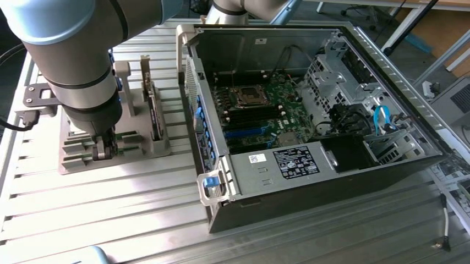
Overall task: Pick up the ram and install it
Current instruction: 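Pick up the ram and move it above insertion slot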
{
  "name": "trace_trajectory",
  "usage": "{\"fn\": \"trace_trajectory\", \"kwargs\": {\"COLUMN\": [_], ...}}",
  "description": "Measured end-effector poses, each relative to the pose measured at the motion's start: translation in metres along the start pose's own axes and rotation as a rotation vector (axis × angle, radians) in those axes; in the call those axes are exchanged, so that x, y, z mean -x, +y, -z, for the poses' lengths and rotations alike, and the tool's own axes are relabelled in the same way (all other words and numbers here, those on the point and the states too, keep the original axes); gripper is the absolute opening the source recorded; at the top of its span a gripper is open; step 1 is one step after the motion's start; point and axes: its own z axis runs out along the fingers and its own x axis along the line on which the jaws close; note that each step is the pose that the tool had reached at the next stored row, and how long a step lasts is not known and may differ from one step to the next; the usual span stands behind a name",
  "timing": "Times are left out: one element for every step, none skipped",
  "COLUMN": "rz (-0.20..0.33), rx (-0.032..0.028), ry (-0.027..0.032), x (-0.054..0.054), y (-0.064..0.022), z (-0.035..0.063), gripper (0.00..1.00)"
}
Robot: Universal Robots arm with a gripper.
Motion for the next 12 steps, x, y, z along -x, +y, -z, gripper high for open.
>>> {"fn": "trace_trajectory", "kwargs": {"rz": [0.000,0.000,0.000,0.000,0.000,0.000,0.000,0.000,0.000,0.000,0.000,0.000], "rx": [0.0001,0.0003,0.0003,0.0003,0.0003,0.0003,0.0003,0.0003,0.0003,0.0002,0.0002,0.0002], "ry": [0.0001,0.0002,0.0003,0.0003,0.0002,0.0002,0.0003,0.0002,0.0002,0.0002,0.0002,0.0002], "x": [0.0000,0.0000,0.0000,0.0000,0.0001,0.0001,0.0001,0.0002,0.0002,0.0003,0.0003,0.0004], "y": [0.0000,0.0001,0.0001,0.0002,0.0002,0.0002,0.0002,0.0003,0.0003,0.0003,0.0003,0.0004], "z": [0.0004,0.0008,0.0017,0.0024,0.0032,0.0039,0.0048,0.0056,0.0065,0.0075,0.0084,0.0095], "gripper": [0.12,0.12,0.12,0.12,0.12,0.12,0.12,0.12,0.12,0.12,0.12,0.12]}}
